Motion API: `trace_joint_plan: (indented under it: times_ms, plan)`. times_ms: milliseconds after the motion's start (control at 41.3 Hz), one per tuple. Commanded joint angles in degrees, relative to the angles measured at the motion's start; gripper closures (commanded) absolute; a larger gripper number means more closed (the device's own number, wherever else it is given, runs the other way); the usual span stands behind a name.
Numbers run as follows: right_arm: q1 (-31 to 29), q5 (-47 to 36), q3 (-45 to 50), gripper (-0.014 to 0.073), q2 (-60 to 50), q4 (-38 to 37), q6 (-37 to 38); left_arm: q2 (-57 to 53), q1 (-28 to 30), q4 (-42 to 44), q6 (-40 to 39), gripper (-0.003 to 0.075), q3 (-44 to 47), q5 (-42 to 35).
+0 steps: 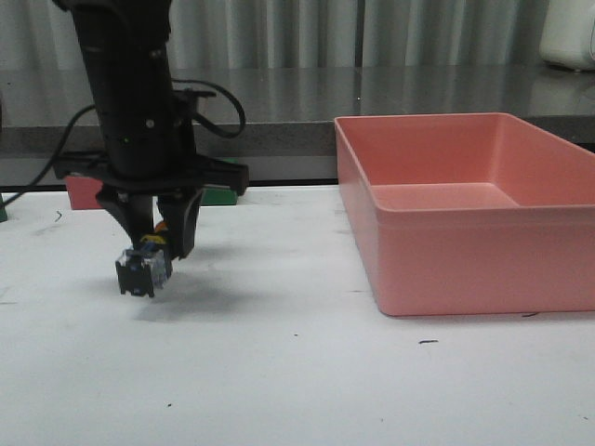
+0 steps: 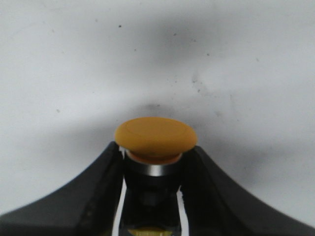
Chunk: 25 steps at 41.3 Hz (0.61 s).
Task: Place and stand button with both arms
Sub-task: 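Lift the button with the left gripper and rotate it cap-up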
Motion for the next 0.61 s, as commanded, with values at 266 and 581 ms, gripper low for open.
trace_joint_plan:
  times_ms: [266,581]
  plan:
    - [-0.23,-3.3,-1.47,0.0167,-0.21,-0.91,-0.55,-20.92,7.9,-1.59,11.1,0.0545,8.62,-6.45]
    - [-0.23,-3.3,-1.47,0.0167,-0.21,-0.91,-0.55,-34.72,19.82,-20.65,32.9,0.0545,24.3,-24.83]
